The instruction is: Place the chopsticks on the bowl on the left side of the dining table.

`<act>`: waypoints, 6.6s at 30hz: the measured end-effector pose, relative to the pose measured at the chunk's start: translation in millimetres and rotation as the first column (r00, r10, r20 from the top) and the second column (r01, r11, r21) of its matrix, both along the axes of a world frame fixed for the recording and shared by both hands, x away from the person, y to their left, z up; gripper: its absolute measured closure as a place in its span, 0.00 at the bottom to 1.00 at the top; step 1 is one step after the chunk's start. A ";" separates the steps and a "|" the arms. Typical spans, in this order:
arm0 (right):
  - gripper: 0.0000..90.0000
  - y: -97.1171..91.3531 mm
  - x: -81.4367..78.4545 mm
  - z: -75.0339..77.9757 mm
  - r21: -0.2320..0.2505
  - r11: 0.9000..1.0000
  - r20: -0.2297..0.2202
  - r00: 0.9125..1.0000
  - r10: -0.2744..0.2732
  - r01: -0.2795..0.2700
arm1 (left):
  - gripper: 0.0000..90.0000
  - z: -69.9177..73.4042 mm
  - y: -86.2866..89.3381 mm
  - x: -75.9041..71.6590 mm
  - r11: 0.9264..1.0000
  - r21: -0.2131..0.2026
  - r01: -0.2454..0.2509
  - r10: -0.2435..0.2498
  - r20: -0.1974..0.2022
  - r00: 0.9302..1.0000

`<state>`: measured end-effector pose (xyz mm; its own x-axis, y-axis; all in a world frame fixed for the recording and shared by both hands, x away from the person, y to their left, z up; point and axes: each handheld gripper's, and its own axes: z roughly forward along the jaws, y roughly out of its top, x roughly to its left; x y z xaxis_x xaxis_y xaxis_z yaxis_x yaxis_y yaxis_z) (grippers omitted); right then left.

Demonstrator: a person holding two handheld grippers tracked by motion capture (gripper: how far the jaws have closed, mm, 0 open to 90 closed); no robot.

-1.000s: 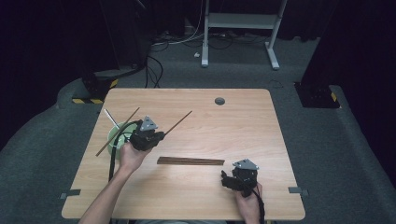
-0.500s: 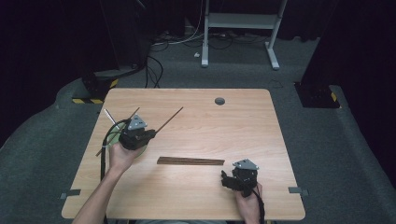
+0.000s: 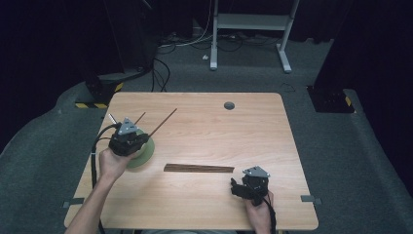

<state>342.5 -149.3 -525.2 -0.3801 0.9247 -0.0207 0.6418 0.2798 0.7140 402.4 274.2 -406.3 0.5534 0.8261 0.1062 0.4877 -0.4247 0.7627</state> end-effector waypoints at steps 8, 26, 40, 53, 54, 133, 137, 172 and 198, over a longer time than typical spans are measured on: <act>0.19 0.0 0.0 0.0 0.000 1.000 0.000 1.000 0.000 0.000 | 0.93 -1.1 21.0 -1.7 0.998 0.023 -0.056 0.057 -0.014 0.998; 0.19 0.0 0.0 0.0 0.000 1.000 0.000 1.000 0.000 0.000 | 0.93 -18.6 44.8 0.9 0.980 0.129 -0.149 0.156 -0.043 0.987; 0.19 0.0 0.0 0.0 0.000 1.000 0.000 1.000 0.000 0.000 | 0.93 -29.2 51.3 6.0 0.969 0.168 -0.181 0.192 -0.052 0.980; 0.19 0.0 0.0 0.0 0.000 1.000 0.000 1.000 0.000 0.000 | 0.93 -33.9 53.1 8.9 0.959 0.199 -0.201 0.215 -0.051 0.975; 0.19 0.0 0.0 0.0 0.000 1.000 0.000 1.000 0.000 0.000 | 0.93 -34.1 53.4 9.0 0.959 0.199 -0.202 0.216 -0.051 0.975; 0.19 0.0 0.0 0.0 0.000 1.000 -0.001 1.000 0.001 -0.001 | 0.44 -35.1 42.4 78.5 0.928 -0.008 -0.372 0.367 -0.150 0.918; 0.19 0.0 0.0 0.0 0.000 1.000 -0.001 1.000 0.000 0.000 | 0.43 -36.3 41.9 79.7 0.929 -0.010 -0.371 0.365 -0.158 0.917; 0.19 0.0 0.0 0.0 0.000 1.000 0.000 1.000 0.001 -0.001 | 0.44 -40.1 31.8 79.7 0.945 -0.007 -0.327 0.319 -0.200 0.927; 0.19 0.0 0.0 0.0 0.000 1.000 -0.001 1.000 0.001 -0.001 | 0.44 -37.1 15.7 72.2 0.970 -0.002 -0.244 0.239 -0.197 0.951</act>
